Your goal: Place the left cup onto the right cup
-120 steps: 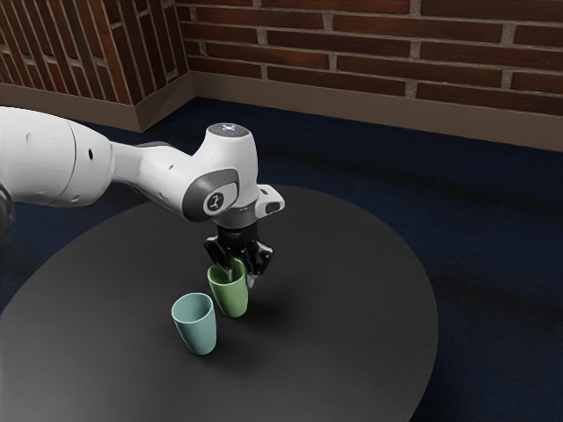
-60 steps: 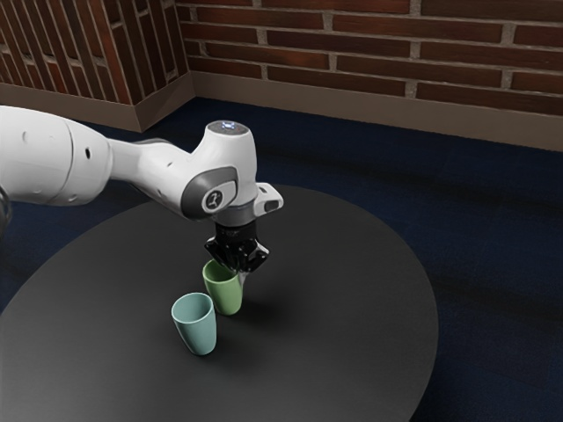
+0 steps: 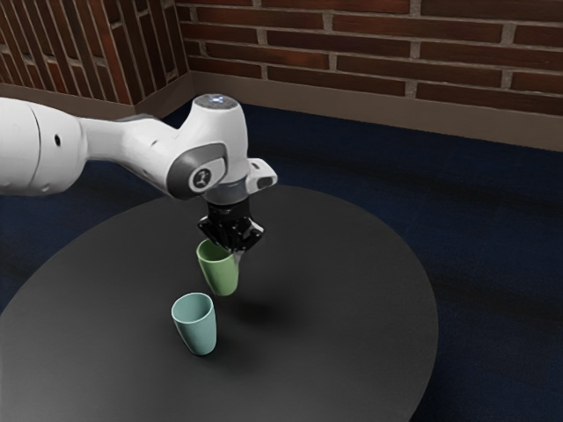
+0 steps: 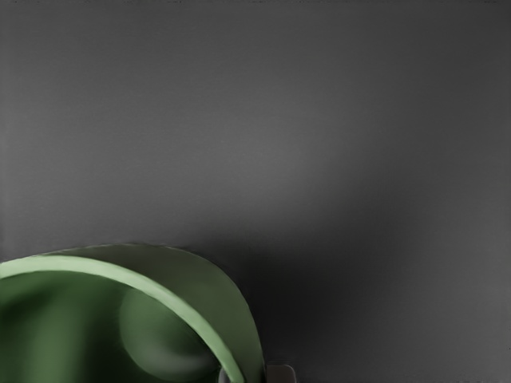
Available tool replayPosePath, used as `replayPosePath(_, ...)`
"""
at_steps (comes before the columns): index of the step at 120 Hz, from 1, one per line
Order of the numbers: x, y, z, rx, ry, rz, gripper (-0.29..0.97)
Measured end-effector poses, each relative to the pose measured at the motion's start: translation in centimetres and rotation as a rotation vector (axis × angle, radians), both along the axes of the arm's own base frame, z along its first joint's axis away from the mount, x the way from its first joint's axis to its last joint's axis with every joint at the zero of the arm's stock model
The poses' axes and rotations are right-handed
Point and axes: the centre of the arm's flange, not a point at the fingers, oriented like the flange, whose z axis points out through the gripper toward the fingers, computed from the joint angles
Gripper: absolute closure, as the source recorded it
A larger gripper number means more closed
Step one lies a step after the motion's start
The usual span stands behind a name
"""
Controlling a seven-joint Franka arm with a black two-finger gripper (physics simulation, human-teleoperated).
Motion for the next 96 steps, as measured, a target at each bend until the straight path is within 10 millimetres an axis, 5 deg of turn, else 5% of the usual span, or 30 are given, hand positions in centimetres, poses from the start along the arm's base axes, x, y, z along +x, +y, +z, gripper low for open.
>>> replayPosePath(45,-1.6,0.3,4.0,0.008,-0.033,0.010,0.79)
replayPosePath(96,-6.2,0.5,8.2,0.020,-0.064,0.036,0.79)
